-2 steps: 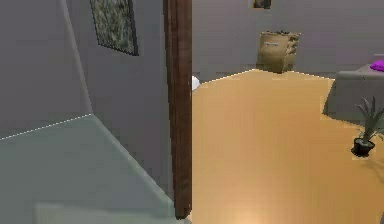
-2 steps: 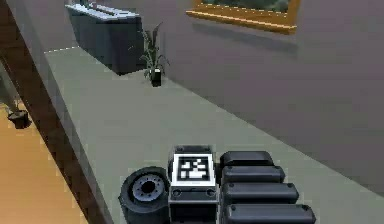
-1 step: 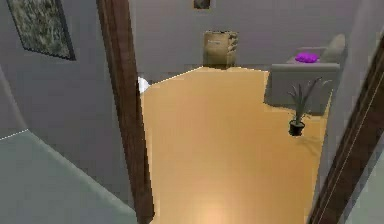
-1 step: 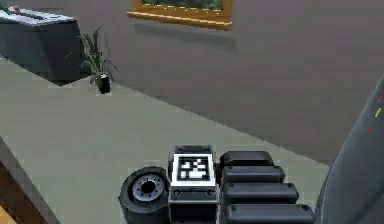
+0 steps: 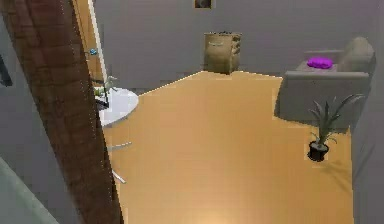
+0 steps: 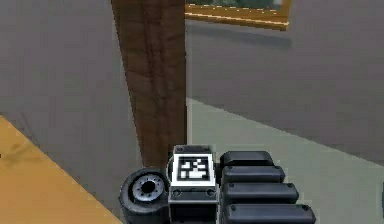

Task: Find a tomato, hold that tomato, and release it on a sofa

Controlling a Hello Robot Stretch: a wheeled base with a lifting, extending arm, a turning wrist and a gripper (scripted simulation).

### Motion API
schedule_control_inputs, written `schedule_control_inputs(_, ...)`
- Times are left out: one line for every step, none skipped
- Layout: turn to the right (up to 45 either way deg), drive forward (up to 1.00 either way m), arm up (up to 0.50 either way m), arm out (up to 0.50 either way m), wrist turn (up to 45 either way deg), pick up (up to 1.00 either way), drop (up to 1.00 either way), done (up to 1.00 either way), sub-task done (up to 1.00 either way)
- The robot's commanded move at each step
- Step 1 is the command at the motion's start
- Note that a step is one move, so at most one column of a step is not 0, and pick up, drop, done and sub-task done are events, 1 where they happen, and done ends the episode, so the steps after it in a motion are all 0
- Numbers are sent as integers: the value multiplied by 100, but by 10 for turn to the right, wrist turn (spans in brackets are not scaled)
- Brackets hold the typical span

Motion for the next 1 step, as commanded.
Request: schedule_control_inputs(150, 0, 0, 0, 0, 0, 0, 0, 0)
